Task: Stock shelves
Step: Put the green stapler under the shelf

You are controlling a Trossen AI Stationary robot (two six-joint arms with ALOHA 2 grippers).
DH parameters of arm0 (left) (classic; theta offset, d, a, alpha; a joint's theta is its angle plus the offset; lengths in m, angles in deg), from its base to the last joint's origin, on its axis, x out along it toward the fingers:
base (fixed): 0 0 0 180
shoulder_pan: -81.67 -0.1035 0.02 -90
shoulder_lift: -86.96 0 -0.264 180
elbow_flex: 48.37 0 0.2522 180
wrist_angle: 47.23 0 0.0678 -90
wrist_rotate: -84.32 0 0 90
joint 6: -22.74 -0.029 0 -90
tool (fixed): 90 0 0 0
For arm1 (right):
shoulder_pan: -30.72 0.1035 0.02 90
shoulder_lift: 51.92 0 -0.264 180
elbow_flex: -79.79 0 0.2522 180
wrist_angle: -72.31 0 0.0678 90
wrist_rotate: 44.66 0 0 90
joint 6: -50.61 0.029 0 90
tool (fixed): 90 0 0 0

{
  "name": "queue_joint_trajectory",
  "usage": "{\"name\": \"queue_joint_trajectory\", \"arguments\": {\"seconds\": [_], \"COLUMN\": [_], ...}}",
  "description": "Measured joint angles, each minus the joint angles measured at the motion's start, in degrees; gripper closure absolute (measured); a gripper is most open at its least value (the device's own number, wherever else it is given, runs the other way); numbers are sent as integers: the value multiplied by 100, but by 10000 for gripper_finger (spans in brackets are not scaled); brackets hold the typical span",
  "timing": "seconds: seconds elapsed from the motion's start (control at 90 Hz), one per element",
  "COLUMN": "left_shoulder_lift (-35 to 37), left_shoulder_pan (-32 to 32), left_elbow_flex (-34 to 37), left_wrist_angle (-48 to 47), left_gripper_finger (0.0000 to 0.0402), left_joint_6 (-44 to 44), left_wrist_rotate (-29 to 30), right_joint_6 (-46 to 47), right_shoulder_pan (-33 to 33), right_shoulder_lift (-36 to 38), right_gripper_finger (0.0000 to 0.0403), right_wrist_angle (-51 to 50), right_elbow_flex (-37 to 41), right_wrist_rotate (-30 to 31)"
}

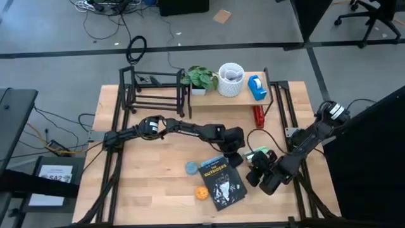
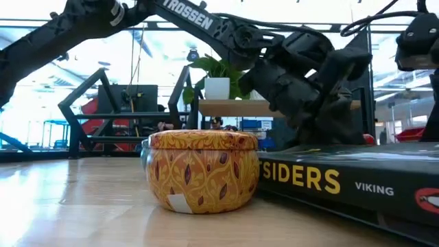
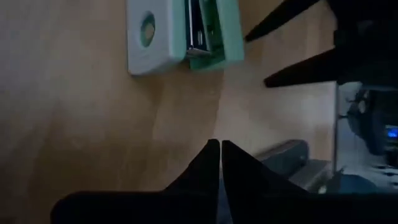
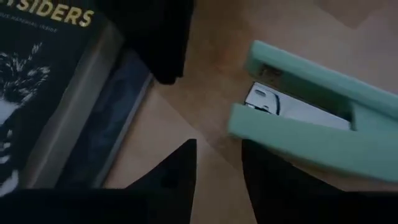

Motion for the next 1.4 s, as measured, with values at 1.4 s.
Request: {"name": "queue_joint_trajectory", "arguments": {"seconds": [1.4], "left_shoulder_lift": [-22], "left_shoulder_pan": [294], "left_elbow_flex": [-3], "left_wrist_angle": [704], "left_gripper_finger": [399], "left_joint_6": [-1681], "left_wrist_rotate": [1979], "right_joint_6": [708], "right_shoulder_pan": [1229], "right_shoulder_lift": [128], "right_gripper_finger": [303], "right_wrist_angle": [301], "right_elbow_flex": [-260], "right_wrist_rotate": [902]}}
